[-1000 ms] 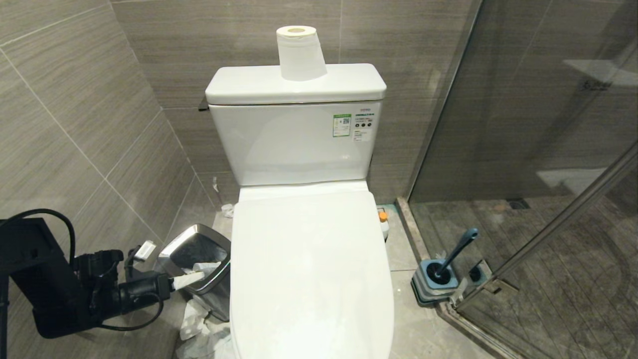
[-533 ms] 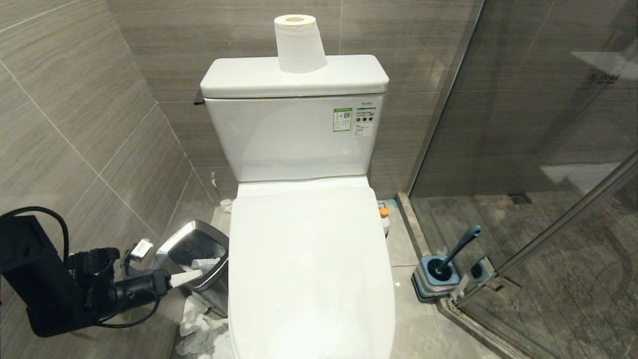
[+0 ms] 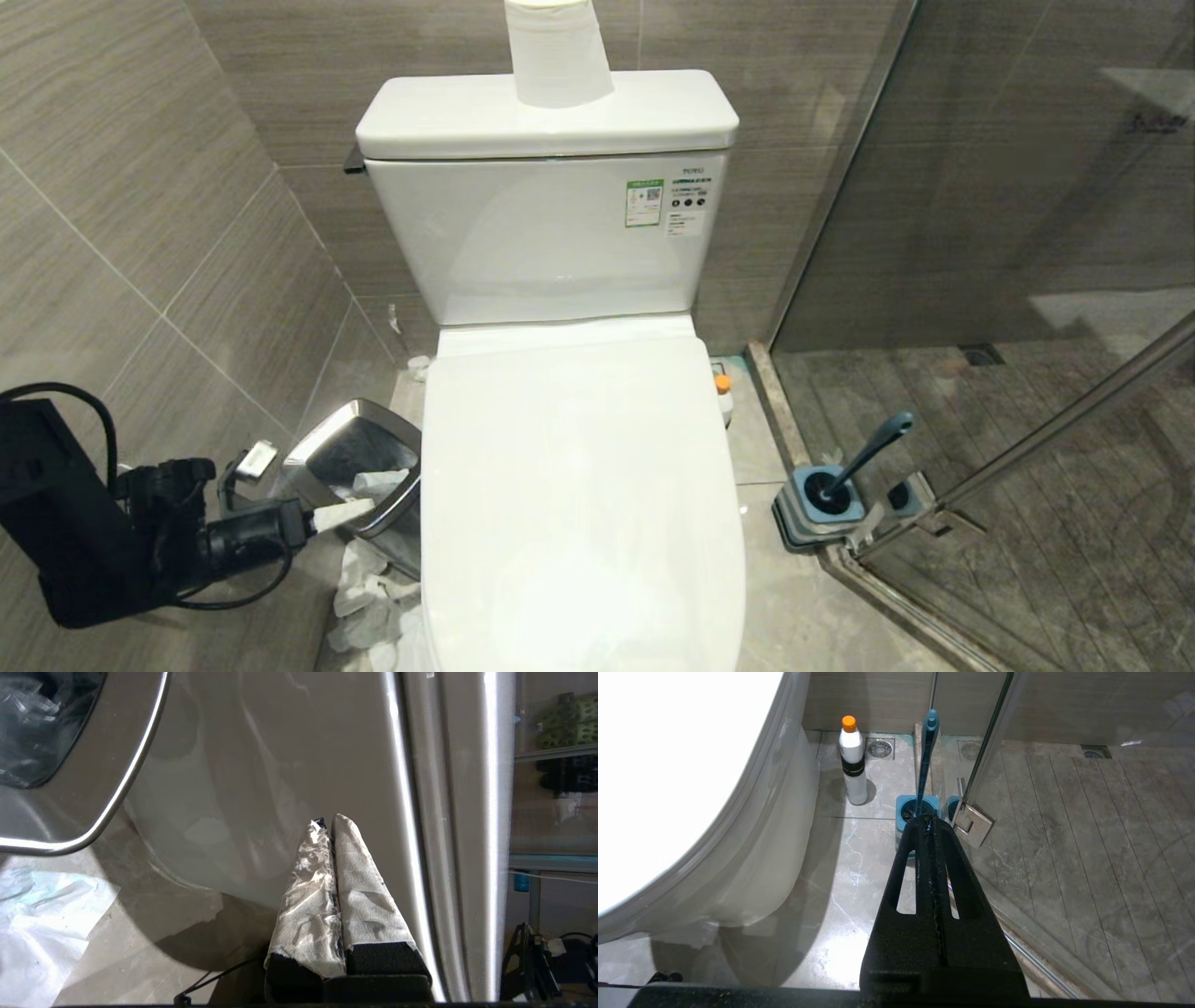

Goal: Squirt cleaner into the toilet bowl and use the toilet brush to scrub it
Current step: Use the left hand to lift the toilet lid slightly

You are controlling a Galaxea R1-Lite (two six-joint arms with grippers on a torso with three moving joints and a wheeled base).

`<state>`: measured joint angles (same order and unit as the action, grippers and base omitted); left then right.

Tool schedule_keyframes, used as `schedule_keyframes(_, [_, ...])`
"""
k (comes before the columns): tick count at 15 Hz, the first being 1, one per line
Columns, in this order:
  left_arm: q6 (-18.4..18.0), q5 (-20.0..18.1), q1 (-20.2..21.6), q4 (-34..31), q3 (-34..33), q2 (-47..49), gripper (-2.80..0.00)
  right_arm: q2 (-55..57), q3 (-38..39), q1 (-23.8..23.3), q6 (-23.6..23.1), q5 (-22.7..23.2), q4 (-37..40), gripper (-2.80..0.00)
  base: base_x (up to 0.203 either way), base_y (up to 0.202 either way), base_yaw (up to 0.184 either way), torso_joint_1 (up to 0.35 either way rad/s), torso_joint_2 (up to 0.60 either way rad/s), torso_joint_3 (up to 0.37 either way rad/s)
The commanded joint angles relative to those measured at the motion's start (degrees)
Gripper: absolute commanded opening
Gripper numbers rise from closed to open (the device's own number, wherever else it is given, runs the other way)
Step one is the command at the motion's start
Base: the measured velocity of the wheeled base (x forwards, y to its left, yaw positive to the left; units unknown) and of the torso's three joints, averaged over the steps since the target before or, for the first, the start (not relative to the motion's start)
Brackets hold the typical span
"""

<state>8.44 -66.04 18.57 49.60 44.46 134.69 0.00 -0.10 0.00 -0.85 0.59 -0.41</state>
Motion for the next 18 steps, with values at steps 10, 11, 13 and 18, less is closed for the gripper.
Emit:
schedule_keyframes(10, [-0.91, -9.45, 0.58, -0.29, -7.54, -2.92, 0.0, 0.09, 0.01, 0.0, -0.03, 0.03, -0.02, -2.8, 0.0, 0.0, 0.0, 0.0, 0.0, 0.0])
schedule_keyframes(11, [-2.08, -9.45, 0.48, -0.2, -9.12, -3.63, 0.0, 0.09, 0.01, 0.0, -0.03, 0.03, -0.02, -2.8, 0.0, 0.0, 0.0, 0.0, 0.0, 0.0])
schedule_keyframes(13, [-3.22, -9.31, -0.34, -0.28, -12.23, -6.73, 0.0, 0.09, 0.01, 0.0, -0.03, 0.03, -0.02, -2.8, 0.0, 0.0, 0.0, 0.0, 0.0, 0.0])
schedule_keyframes(18, [-5.49, -9.19, -2.22, -0.38, -17.64, -11.23, 0.0, 0.09, 0.01, 0.0, -0.03, 0.03, -0.02, -2.8, 0.0, 0.0, 0.0, 0.0, 0.0, 0.0])
